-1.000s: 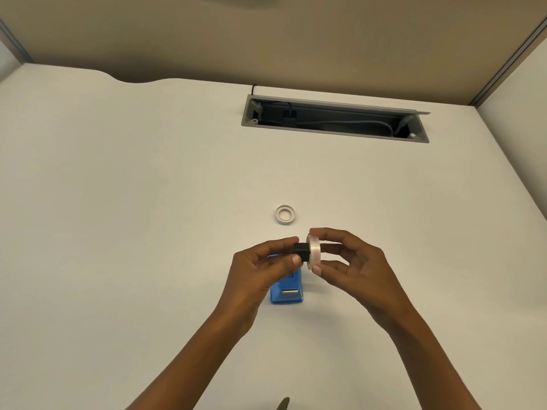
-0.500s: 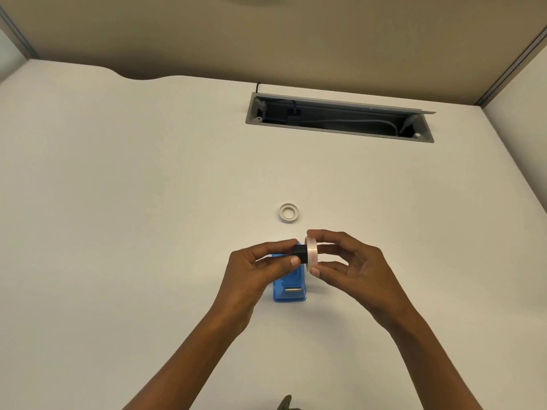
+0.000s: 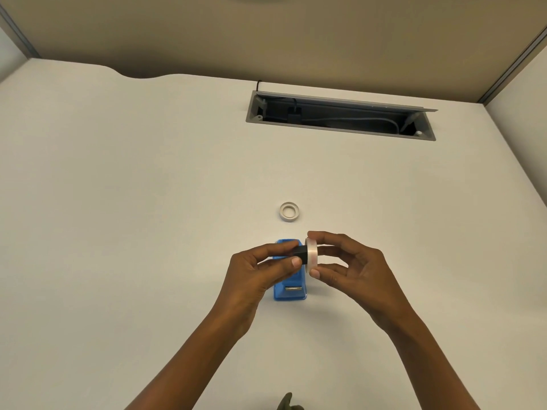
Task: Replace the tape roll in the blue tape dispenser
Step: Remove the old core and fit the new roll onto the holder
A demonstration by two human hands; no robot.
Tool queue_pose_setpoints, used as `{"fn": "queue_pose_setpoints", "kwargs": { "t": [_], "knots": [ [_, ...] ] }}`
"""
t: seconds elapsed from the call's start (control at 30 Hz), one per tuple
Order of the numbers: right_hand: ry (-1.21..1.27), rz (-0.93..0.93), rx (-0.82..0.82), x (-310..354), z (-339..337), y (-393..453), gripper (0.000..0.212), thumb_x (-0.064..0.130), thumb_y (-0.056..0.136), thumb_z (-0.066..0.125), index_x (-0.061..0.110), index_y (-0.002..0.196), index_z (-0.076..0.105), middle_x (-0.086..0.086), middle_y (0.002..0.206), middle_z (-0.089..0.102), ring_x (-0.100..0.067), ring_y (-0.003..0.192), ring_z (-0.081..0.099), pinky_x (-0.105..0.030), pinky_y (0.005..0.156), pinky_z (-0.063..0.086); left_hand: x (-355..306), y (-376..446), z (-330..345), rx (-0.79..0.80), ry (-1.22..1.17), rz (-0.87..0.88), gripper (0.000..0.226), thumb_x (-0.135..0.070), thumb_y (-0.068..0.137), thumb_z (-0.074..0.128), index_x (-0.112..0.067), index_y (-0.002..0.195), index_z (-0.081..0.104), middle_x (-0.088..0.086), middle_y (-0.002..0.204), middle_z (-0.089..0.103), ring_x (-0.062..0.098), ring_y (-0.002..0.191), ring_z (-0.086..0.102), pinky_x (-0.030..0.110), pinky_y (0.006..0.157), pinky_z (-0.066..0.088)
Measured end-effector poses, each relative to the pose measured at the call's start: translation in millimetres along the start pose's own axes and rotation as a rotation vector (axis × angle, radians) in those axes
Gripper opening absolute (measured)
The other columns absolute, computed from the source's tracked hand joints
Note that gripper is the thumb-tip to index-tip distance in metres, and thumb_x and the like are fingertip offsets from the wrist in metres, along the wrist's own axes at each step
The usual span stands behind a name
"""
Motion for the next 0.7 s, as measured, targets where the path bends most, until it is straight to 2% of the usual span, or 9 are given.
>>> {"fn": "queue_pose_setpoints", "kwargs": {
  "t": [0.13,0.27,0.33,0.47,0.6,0.7],
  "knots": [
    [-0.016,0.013,0.035,1.7,2.9,0.3,0.045,0.004,0.072,0.076,0.023,0.112,0.067,0.005,0.11,0.069,-0.016,0.103,0.066,-0.023,0.079,0.056,-1.7,-1.9,2.5,0.036,0.049,0.022,0.026,-0.013,0.074,0.074,-0.023,0.098,0.074,-0.001,0.094,0.077,0.016,0.09,0.071,0.021,0.079,0.056],
    [-0.036,0.024,0.033,1.2,6.3,1.5,0.047,0.004,0.073,0.075,0.021,0.115,0.065,0.006,0.111,0.07,-0.014,0.105,0.065,-0.025,0.083,0.057,-3.4,-3.0,2.4,-0.006,0.072,0.019,0.026,-0.013,0.074,0.073,-0.02,0.099,0.073,0.003,0.097,0.075,0.017,0.09,0.07,0.038,0.094,0.05],
    [-0.044,0.03,0.033,0.3,8.0,1.9,0.047,0.004,0.073,0.075,0.02,0.116,0.065,0.005,0.114,0.07,-0.013,0.106,0.065,-0.026,0.086,0.057,-4.1,-4.4,0.1,-0.029,0.08,0.022,0.024,-0.014,0.073,0.074,-0.023,0.096,0.074,-0.001,0.095,0.076,0.014,0.089,0.07,0.039,0.096,0.048],
    [-0.065,0.063,0.048,-2.5,10.7,2.7,0.048,0.002,0.072,0.076,0.019,0.116,0.065,0.001,0.114,0.07,-0.013,0.105,0.067,-0.031,0.089,0.056,-5.2,-4.7,-7.4,-0.048,0.128,0.056,0.024,-0.017,0.067,0.078,-0.027,0.09,0.076,-0.009,0.087,0.077,0.006,0.088,0.07,0.029,0.089,0.048],
    [-0.054,0.073,0.044,-4.8,10.1,4.6,0.049,-0.002,0.069,0.077,0.015,0.113,0.067,-0.004,0.112,0.071,-0.015,0.099,0.07,-0.033,0.088,0.057,-6.2,-1.4,-10.5,-0.064,0.185,0.108,0.023,-0.015,0.066,0.079,-0.026,0.086,0.076,-0.009,0.082,0.077,0.006,0.081,0.07,0.012,0.072,0.052],
    [-0.084,0.065,0.028,-7.7,9.5,8.1,0.049,-0.001,0.067,0.079,0.015,0.112,0.068,-0.005,0.11,0.072,-0.015,0.097,0.071,-0.034,0.088,0.057,-8.4,1.1,-8.8,-0.067,0.251,0.153,0.022,-0.011,0.069,0.077,-0.024,0.087,0.076,-0.01,0.077,0.076,0.006,0.076,0.069,0.009,0.068,0.05]
  ]
}}
Point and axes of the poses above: each hand's wrist, its own y-axis towards the middle knuckle, its own z-axis out of the palm, x = y × z, the point moved 6 cm from there along y, towards the middle knuckle
